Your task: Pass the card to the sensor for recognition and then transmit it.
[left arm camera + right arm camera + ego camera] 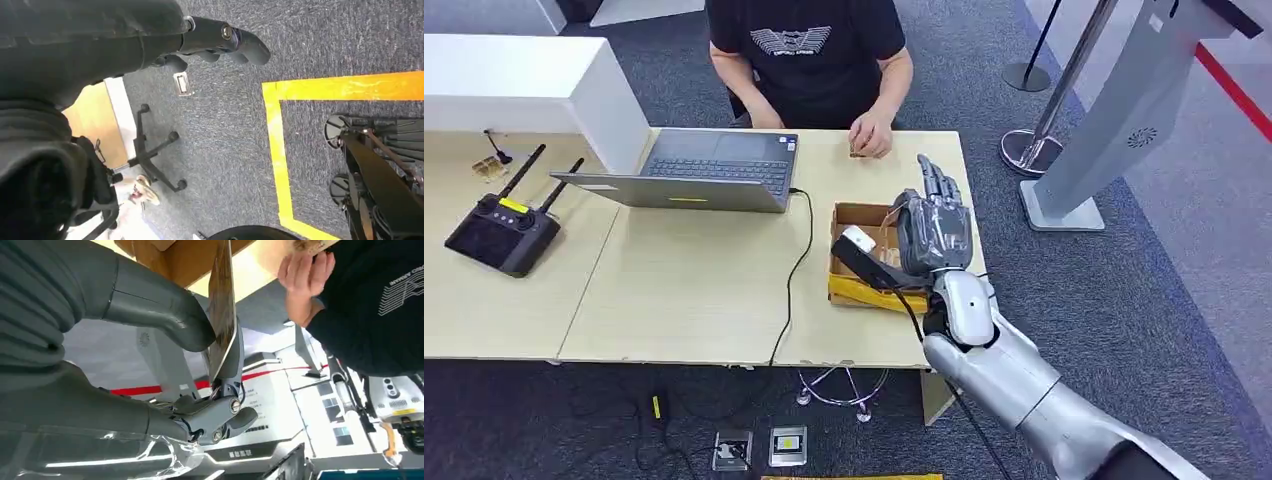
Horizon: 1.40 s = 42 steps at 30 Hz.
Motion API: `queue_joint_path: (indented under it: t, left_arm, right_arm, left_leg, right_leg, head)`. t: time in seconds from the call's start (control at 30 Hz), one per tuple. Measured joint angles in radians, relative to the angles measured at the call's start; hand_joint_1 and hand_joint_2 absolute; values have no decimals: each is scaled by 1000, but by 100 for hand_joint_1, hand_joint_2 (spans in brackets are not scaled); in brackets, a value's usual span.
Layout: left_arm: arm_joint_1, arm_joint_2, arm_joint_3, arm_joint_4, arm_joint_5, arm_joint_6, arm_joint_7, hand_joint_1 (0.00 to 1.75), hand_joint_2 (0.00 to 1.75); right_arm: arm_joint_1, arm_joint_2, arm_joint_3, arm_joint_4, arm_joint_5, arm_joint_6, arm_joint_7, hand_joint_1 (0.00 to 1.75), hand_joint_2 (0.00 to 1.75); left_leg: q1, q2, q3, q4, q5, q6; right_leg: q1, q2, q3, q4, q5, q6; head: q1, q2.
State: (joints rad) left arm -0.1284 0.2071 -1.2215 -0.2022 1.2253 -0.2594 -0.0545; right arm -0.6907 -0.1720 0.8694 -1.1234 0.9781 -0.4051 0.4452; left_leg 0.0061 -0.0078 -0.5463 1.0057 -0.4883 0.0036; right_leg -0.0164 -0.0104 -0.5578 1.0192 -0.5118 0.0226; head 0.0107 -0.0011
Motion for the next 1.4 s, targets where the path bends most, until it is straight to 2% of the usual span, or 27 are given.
queue_joint_path:
  t: [0.13,0.43,0.63,1.07,1.1,1.13,1.17,1.2,1.4]
  left_arm:
    - [0,-2,0,0,0,0,2,0,0]
    - [0,-7,0,0,7,0,-3,0,0]
    - [0,-8,0,0,3,0,-8,0,0]
    - [0,-7,0,0,-4,0,-8,0,0]
    - [0,-7,0,0,-4,0,-8,0,0]
    - [0,-7,0,0,-4,0,-8,0,0]
    - [0,-7,0,0,-4,0,-8,0,0]
    - [0,-6,0,0,-5,0,-8,0,0]
    - [0,-5,0,5,-10,0,-8,0,0]
  right_arm:
    - [-5,10,0,0,-3,0,-8,175,175]
    - [-37,58,3,50,-51,-41,-75,175,175]
    - [-59,87,4,94,-58,-44,-78,175,175]
    - [-67,95,4,132,-68,-45,-60,175,175]
    - [-67,95,4,134,-68,-45,-58,106,175]
    - [-67,95,4,136,-68,-45,-58,7,175]
    - [-67,95,4,138,-67,-44,-57,0,175]
    - [-67,95,4,140,-60,-44,-54,0,0]
    - [-67,95,4,156,-19,-47,-50,0,0]
  left_leg:
    - [0,0,0,0,0,0]
    - [0,0,0,0,0,0]
    - [0,0,0,0,0,0]
    - [0,0,0,0,0,0]
    - [0,0,0,0,0,0]
    - [0,0,0,0,0,0]
    - [0,0,0,0,0,0]
    - [0,0,0,0,0,0]
    - [0,0,0,0,0,0]
  right_leg:
    - [0,0,0,0,0,0]
    - [0,0,0,0,0,0]
    - [0,0,0,0,0,0]
    - [0,0,0,0,0,0]
    - [0,0,0,0,0,0]
    - [0,0,0,0,0,0]
    - [0,0,0,0,0,0]
    - [0,0,0,0,0,0]
    - [0,0,0,0,0,0]
  head:
    - [0,0]
    - [0,0]
    - [0,0]
    - [0,0]
    - [0,0]
    - [0,0]
    - [0,0]
    - [0,0]
    - [0,0]
